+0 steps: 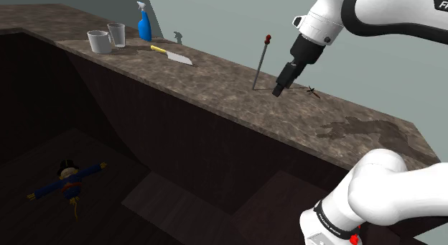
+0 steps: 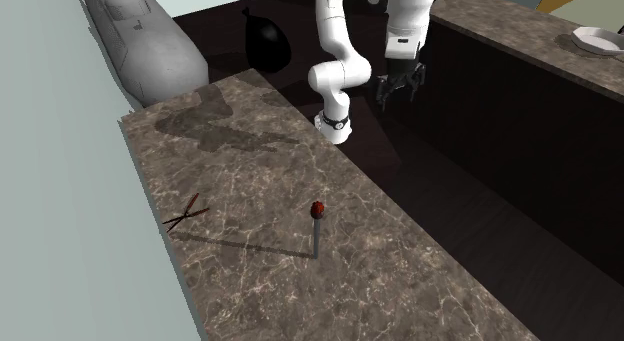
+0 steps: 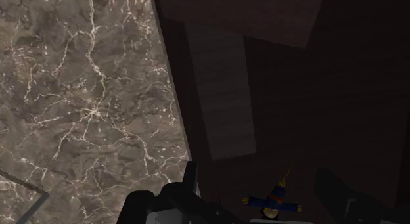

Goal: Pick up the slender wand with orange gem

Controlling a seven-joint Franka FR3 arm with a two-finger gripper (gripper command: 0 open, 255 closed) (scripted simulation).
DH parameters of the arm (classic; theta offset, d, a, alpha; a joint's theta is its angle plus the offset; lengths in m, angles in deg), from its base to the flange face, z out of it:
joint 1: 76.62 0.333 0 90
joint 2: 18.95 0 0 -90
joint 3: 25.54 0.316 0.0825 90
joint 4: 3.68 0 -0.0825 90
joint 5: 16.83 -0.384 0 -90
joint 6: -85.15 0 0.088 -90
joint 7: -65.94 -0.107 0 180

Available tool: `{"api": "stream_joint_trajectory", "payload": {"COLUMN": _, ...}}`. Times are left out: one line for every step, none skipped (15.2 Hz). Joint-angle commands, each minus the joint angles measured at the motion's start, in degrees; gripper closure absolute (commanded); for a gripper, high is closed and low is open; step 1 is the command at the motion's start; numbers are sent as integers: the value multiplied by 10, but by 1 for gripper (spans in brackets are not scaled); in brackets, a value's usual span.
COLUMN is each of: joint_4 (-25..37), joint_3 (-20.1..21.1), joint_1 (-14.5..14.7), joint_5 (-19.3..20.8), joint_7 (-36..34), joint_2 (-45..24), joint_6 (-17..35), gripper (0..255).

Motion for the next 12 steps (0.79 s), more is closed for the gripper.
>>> {"api": "stream_joint_trajectory", "payload": {"joint_4": 0, "joint_3": 0, "joint_1": 0, "joint_5": 0, "joint_7": 0, "joint_2": 0, "joint_6": 0, "gripper": 0}}
{"api": "stream_joint_trajectory", "payload": {"joint_4": 9, "joint_3": -11, "joint_1": -3, "joint_5": 6, "joint_7": 14, "joint_2": -13, "joint_6": 5, "gripper": 0}}
{"api": "stream_joint_trajectory", "payload": {"joint_4": 19, "joint_3": -21, "joint_1": -6, "joint_5": 12, "joint_7": 28, "joint_2": -26, "joint_6": 9, "gripper": 0}}
{"api": "stream_joint_trajectory", "payload": {"joint_4": 30, "joint_3": -31, "joint_1": -8, "joint_5": 17, "joint_7": 41, "joint_2": -40, "joint_6": 14, "gripper": 0}}
{"api": "stream_joint_trajectory", "payload": {"joint_4": 41, "joint_3": -41, "joint_1": -10, "joint_5": 22, "joint_7": 55, "joint_2": -54, "joint_6": 18, "gripper": 0}}
{"api": "stream_joint_trajectory", "payload": {"joint_4": 53, "joint_3": -51, "joint_1": -12, "joint_5": 26, "joint_7": 68, "joint_2": -68, "joint_6": 22, "gripper": 0}}
{"api": "stream_joint_trajectory", "payload": {"joint_4": 66, "joint_3": -61, "joint_1": -14, "joint_5": 29, "joint_7": 82, "joint_2": -83, "joint_6": 26, "gripper": 0}}
{"api": "stream_joint_trajectory", "payload": {"joint_4": 79, "joint_3": -71, "joint_1": -15, "joint_5": 32, "joint_7": 95, "joint_2": -98, "joint_6": 29, "gripper": 0}}
{"api": "stream_joint_trajectory", "payload": {"joint_4": 94, "joint_3": -81, "joint_1": -16, "joint_5": 35, "joint_7": 108, "joint_2": -114, "joint_6": 32, "gripper": 0}}
{"api": "stream_joint_trajectory", "payload": {"joint_4": 108, "joint_3": -90, "joint_1": -17, "joint_5": 36, "joint_7": 122, "joint_2": -129, "joint_6": 35, "gripper": 0}}
{"api": "stream_joint_trajectory", "payload": {"joint_4": 124, "joint_3": -100, "joint_1": -18, "joint_5": 37, "joint_7": 135, "joint_2": -146, "joint_6": 37, "gripper": 0}}
{"api": "stream_joint_trajectory", "payload": {"joint_4": 140, "joint_3": -109, "joint_1": -19, "joint_5": 38, "joint_7": 149, "joint_2": -162, "joint_6": 39, "gripper": 0}}
